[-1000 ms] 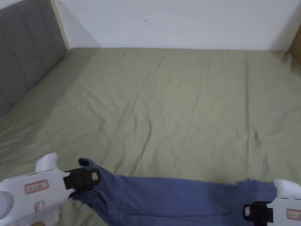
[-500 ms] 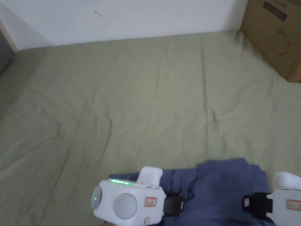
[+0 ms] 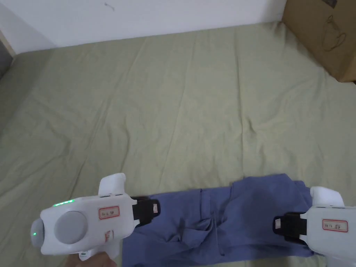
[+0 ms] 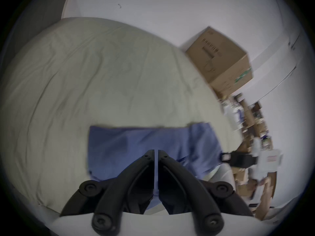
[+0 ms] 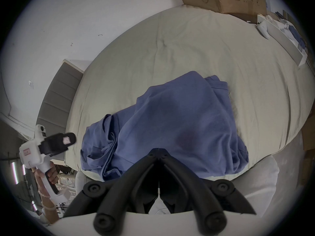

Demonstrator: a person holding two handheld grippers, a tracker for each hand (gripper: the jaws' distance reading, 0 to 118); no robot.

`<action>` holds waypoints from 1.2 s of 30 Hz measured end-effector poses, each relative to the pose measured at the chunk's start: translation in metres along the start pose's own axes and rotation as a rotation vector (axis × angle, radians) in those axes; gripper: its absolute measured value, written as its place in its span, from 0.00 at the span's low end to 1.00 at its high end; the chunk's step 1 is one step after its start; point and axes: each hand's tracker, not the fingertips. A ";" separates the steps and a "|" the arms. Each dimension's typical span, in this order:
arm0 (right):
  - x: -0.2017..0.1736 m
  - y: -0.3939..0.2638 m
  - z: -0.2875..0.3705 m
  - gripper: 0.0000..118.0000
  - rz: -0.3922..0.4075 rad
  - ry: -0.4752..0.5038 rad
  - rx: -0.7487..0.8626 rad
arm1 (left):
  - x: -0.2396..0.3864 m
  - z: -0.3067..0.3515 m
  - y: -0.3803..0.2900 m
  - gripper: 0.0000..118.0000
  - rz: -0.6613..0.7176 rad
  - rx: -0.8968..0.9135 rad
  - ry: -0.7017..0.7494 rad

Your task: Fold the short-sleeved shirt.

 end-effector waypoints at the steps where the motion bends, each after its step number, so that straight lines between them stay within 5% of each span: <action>1: 0.000 0.000 0.000 0.00 0.001 0.004 0.001 | -0.001 -0.006 -0.004 0.03 0.001 -0.037 -0.045; 4: 0.000 -0.001 0.002 0.00 0.001 0.015 0.001 | 0.002 -0.032 -0.020 0.03 0.055 -0.106 -0.162; 10: 0.008 -0.003 0.010 0.00 -0.016 0.006 0.009 | 0.025 -0.071 -0.032 0.03 0.014 -0.170 -0.123; 22: 0.010 -0.005 0.013 0.00 -0.040 -0.009 0.007 | 0.057 -0.065 -0.055 0.03 -0.079 -0.249 -0.242; 27: -0.003 -0.001 0.022 0.00 0.005 0.010 0.028 | 0.027 -0.032 -0.040 0.04 0.028 -0.152 -0.331; 29: -0.007 0.000 0.023 0.00 0.016 0.003 0.032 | 0.002 -0.012 -0.030 0.23 0.092 -0.102 -0.360; 30: -0.008 0.001 0.023 0.00 0.020 0.002 0.033 | -0.014 -0.002 -0.027 0.43 0.132 -0.079 -0.377; 31: -0.009 0.001 0.022 0.00 0.020 0.004 0.032 | -0.029 0.007 -0.026 0.74 0.163 -0.058 -0.386; 32: -0.010 0.002 0.020 0.00 0.020 0.005 0.030 | -0.041 0.016 -0.026 0.91 0.189 -0.033 -0.376; 33: -0.011 0.001 0.019 0.00 0.019 0.006 0.027 | -0.057 0.023 -0.029 0.99 0.227 0.008 -0.366; 36: -0.018 -0.001 0.013 0.00 0.030 0.001 0.012 | -0.102 0.041 -0.036 1.00 0.379 0.098 -0.321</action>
